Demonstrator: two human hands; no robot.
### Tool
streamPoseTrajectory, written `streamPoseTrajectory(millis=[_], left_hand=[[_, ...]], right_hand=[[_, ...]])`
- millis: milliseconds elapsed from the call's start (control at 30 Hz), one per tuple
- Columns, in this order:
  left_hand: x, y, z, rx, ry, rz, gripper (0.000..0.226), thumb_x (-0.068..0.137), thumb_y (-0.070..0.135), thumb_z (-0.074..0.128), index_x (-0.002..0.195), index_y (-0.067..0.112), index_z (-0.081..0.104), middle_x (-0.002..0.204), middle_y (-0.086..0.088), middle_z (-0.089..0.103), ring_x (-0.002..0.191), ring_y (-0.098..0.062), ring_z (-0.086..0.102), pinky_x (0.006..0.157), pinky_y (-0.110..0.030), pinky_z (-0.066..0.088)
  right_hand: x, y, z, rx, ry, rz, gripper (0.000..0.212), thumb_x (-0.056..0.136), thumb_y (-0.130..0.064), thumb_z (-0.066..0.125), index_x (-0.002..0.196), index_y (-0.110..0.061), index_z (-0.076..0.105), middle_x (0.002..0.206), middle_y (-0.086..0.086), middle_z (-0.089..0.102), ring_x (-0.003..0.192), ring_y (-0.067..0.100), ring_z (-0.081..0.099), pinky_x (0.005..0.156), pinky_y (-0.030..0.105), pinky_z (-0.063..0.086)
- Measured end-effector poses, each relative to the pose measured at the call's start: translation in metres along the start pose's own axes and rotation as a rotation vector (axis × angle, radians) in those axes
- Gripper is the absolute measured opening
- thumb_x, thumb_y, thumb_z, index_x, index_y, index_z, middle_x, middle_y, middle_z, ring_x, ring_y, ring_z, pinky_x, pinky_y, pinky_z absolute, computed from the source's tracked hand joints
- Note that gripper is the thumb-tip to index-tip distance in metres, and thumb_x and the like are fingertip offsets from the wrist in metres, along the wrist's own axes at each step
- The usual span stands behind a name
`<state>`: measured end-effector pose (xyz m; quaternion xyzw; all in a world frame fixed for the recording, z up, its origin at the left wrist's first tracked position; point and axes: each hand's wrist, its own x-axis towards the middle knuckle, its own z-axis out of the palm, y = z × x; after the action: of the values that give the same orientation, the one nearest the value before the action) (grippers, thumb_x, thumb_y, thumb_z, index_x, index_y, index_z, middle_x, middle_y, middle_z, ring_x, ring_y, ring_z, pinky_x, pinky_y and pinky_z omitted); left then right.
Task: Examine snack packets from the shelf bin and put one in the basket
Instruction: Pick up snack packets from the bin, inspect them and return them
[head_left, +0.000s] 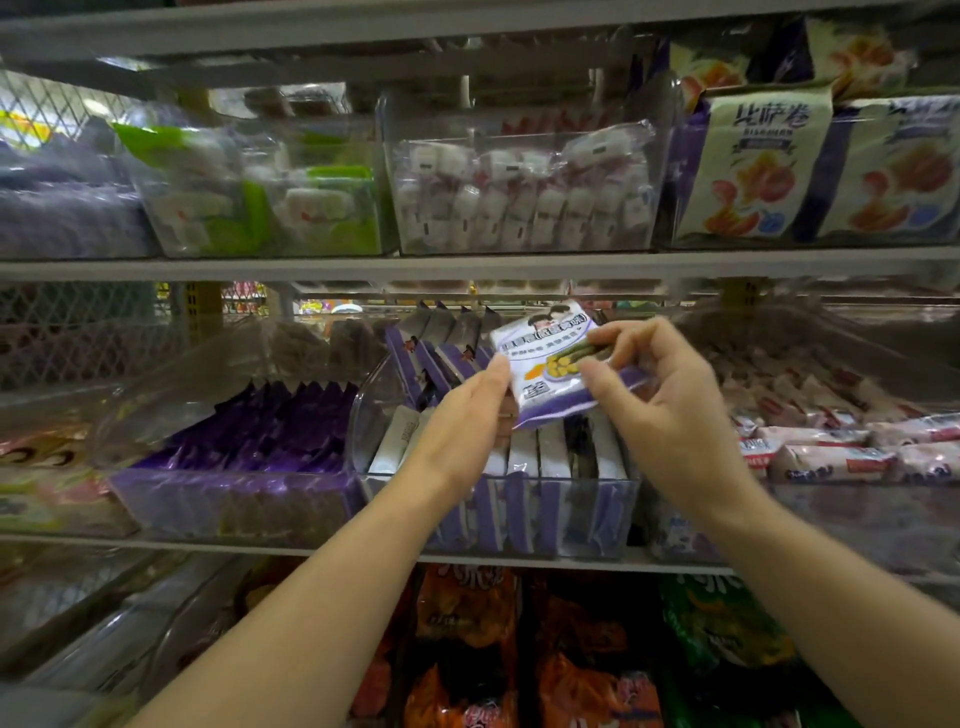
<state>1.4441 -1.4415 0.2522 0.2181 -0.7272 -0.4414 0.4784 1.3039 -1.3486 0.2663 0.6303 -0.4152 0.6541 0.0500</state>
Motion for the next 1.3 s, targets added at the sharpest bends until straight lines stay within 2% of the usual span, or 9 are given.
streamPoseTrajectory(millis=[133,233,367,467,600,767,900,1033,1300], left_hand=[[-0.007,-0.002,0.006,-0.239,0.079,0.010,0.039,0.100,0.046,0.040,0.128,0.021,0.053,0.116,0.000,0.070,0.107,-0.017,0.068,0.094,-0.041,0.053],[-0.017,-0.011,0.004,-0.161,0.138,0.139,0.037,0.098,0.036,0.048,0.132,0.020,0.050,0.120,0.004,0.068,0.110,-0.008,0.065,0.093,-0.032,0.052],[-0.039,-0.027,-0.005,0.011,0.142,0.288,0.037,0.098,0.032,0.052,0.134,0.020,0.051,0.124,0.007,0.066,0.116,-0.007,0.061,0.099,-0.033,0.049],[-0.059,-0.038,-0.007,0.035,0.105,0.315,0.045,0.095,0.039,0.054,0.137,0.025,0.046,0.122,0.015,0.065,0.115,-0.001,0.060,0.091,-0.016,0.049],[-0.083,-0.053,-0.012,0.057,-0.008,0.260,0.054,0.095,0.044,0.052,0.144,0.029,0.036,0.128,0.016,0.062,0.119,0.000,0.058,0.095,-0.020,0.049],[-0.107,-0.065,-0.029,-0.102,0.054,0.151,0.046,0.093,0.052,0.052,0.131,0.026,0.054,0.123,0.004,0.067,0.115,-0.012,0.063,0.094,-0.034,0.052],[-0.127,-0.080,-0.033,-0.220,0.162,0.071,0.028,0.090,0.043,0.055,0.102,0.022,0.070,0.100,-0.005,0.076,0.092,-0.019,0.073,0.071,-0.024,0.057],[-0.140,-0.095,-0.032,-0.304,0.173,-0.053,0.025,0.091,0.038,0.056,0.099,0.020,0.072,0.098,-0.010,0.076,0.090,-0.025,0.073,0.068,-0.030,0.059],[-0.149,-0.114,-0.039,-0.474,0.175,-0.214,0.014,0.079,0.021,0.063,0.081,0.020,0.078,0.085,-0.009,0.076,0.073,-0.017,0.072,0.056,-0.025,0.055]], right_hand=[[-0.027,0.016,0.026,0.113,-0.112,0.046,0.036,0.084,-0.006,0.070,0.108,-0.025,0.052,0.136,-0.005,0.049,0.110,0.009,0.063,0.090,0.028,0.052],[-0.040,0.020,0.035,0.209,-0.188,0.092,0.068,0.085,-0.008,0.071,0.138,-0.032,0.037,0.136,-0.009,0.052,0.112,0.006,0.062,0.093,0.027,0.052],[-0.047,0.018,0.043,0.256,-0.072,0.278,0.076,0.079,-0.043,0.071,0.144,-0.035,0.032,0.133,-0.011,0.057,0.122,0.005,0.056,0.099,0.034,0.047],[-0.051,0.012,0.051,0.481,0.022,0.417,0.058,0.079,-0.050,0.065,0.129,-0.023,0.055,0.112,-0.001,0.072,0.105,0.016,0.069,0.085,0.036,0.057],[-0.070,0.006,0.062,0.575,0.028,0.452,0.023,0.077,-0.046,0.061,0.089,-0.029,0.071,0.097,0.004,0.076,0.091,0.021,0.073,0.074,0.035,0.060],[-0.108,0.011,0.074,0.543,-0.106,0.476,0.026,0.081,-0.041,0.060,0.098,-0.025,0.071,0.100,0.006,0.075,0.094,0.022,0.072,0.077,0.036,0.061],[-0.138,0.017,0.089,0.580,-0.131,0.532,0.022,0.081,-0.035,0.061,0.095,-0.024,0.073,0.100,0.010,0.075,0.094,0.027,0.072,0.081,0.041,0.059],[-0.152,0.022,0.098,0.637,-0.102,0.661,0.015,0.081,-0.027,0.064,0.088,-0.024,0.076,0.094,0.011,0.076,0.087,0.028,0.073,0.076,0.042,0.060],[-0.163,0.035,0.105,0.723,-0.072,0.802,0.017,0.091,-0.012,0.056,0.088,-0.004,0.071,0.085,0.020,0.074,0.075,0.029,0.074,0.060,0.031,0.060]])
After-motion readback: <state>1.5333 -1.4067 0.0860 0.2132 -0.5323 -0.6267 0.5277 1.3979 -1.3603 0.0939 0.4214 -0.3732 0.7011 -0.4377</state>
